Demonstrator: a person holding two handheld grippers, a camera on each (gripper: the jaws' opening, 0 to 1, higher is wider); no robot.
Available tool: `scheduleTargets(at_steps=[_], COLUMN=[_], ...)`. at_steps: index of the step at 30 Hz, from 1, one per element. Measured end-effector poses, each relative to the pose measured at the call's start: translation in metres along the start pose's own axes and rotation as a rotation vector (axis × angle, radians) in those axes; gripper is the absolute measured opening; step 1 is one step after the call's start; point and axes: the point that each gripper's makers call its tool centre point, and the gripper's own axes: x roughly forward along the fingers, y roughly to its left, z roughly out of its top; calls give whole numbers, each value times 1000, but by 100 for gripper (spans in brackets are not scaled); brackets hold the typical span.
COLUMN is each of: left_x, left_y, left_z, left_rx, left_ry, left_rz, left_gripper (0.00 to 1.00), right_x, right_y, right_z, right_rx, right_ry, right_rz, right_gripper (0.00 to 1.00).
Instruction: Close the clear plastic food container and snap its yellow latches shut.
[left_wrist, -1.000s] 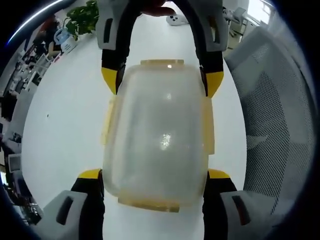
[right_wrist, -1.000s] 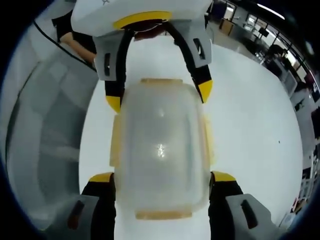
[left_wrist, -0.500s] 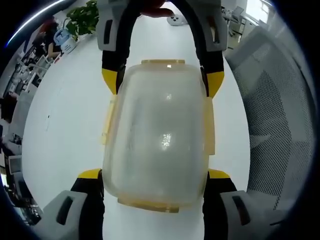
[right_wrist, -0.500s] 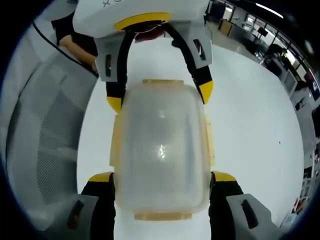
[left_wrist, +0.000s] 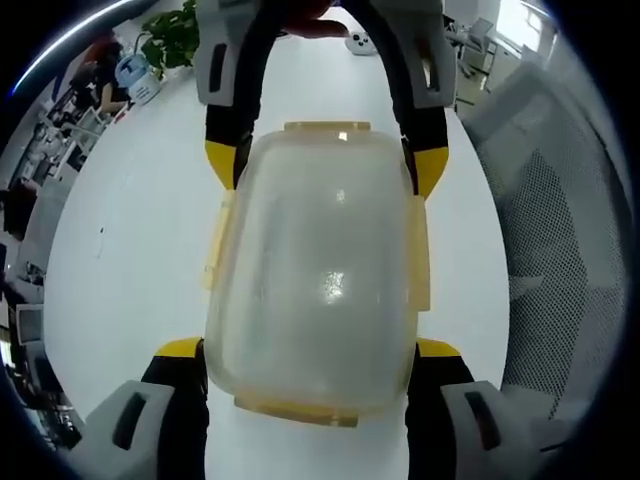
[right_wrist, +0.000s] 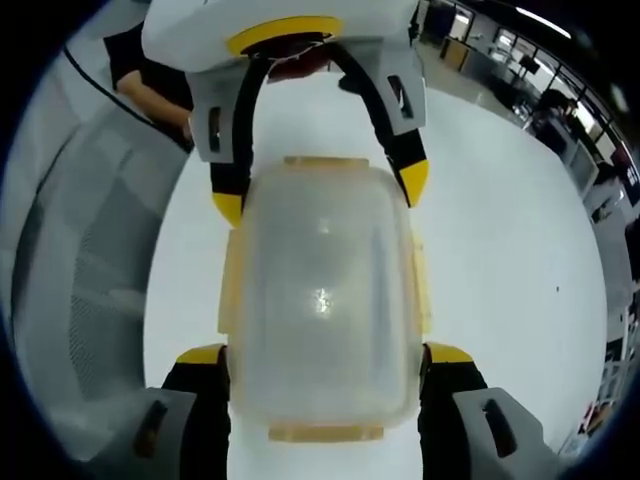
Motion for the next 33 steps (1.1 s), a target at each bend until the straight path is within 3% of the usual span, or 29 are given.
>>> scheduleTargets(at_steps=[33], left_x=[10], left_y=[28], left_z=[8], left_rx=[-7], left_ry=[-17], left_rz=[-2], left_gripper=[84], right_x=[2], right_y=[-30], right_z=[-8], right_rx=[6], right_ry=[-4], right_rz=[2], right_gripper=[79])
